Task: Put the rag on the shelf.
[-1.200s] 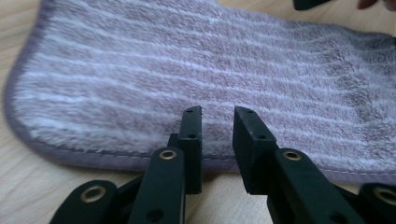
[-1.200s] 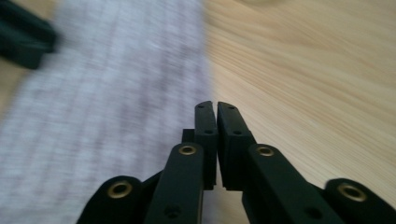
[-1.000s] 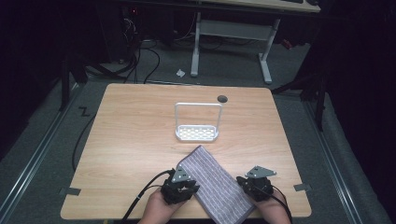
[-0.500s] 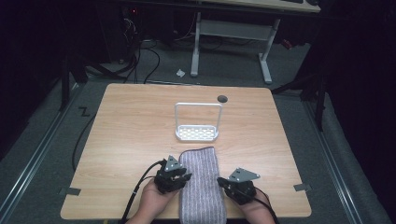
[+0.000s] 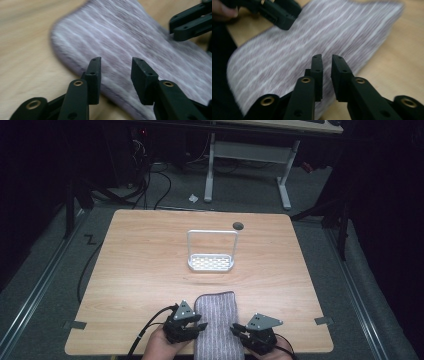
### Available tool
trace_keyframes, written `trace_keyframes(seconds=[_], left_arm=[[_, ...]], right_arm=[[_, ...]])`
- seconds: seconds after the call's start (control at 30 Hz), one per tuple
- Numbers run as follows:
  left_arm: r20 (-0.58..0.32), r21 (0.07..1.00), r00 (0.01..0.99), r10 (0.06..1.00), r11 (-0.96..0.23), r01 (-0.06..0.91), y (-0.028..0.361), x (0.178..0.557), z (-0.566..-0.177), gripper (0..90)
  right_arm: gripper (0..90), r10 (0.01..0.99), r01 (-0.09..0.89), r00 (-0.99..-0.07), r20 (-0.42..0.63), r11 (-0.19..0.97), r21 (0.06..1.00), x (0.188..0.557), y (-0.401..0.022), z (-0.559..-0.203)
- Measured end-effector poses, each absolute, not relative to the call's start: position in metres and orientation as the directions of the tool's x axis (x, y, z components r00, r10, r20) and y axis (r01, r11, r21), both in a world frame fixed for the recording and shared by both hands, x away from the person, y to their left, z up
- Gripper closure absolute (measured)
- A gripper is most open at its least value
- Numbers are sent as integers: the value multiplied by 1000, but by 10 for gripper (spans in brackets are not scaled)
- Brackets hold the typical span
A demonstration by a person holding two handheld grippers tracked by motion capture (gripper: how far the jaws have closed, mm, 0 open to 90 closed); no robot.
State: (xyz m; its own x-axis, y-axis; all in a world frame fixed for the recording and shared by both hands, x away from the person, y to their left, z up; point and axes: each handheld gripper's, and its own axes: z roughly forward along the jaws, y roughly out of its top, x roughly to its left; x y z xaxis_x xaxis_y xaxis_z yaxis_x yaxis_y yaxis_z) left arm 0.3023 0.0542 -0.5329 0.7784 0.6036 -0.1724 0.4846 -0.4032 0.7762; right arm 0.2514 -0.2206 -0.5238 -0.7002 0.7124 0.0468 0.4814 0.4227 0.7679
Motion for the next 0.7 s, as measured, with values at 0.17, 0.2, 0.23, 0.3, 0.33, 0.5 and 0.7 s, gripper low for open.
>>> trace_keyframes(seconds=[0.17, 0.2, 0.23, 0.3, 0.33, 0.5, 0.7], left_arm=[[-214, 809, 649, 730, -240, 537, 63, 326, -532, 512], [-211, 809, 637, 742, -234, 540, 62, 329, -532, 512], [-206, 808, 631, 748, -234, 541, 60, 333, -533, 513], [-231, 788, 601, 765, -215, 577, 53, 344, -537, 526], [-231, 788, 601, 765, -215, 577, 53, 344, -537, 537], [-199, 762, 593, 780, -257, 594, 42, 347, -540, 564], [-202, 774, 586, 785, -239, 587, 36, 346, -542, 590]], right_arm=[[728, 761, 460, -649, 17, 374, 805, 264, -225, -523], [720, 769, 457, -639, 5, 374, 807, 266, -226, -524], [715, 775, 459, -632, 3, 372, 807, 267, -226, -525], [704, 791, 457, -612, -6, 360, 813, 269, -229, -527], [704, 791, 457, -612, -6, 360, 813, 269, -229, -527], [705, 815, 455, -579, -14, 337, 824, 274, -228, -524], [640, 850, 443, -526, -15, 289, 849, 304, -216, -511]])
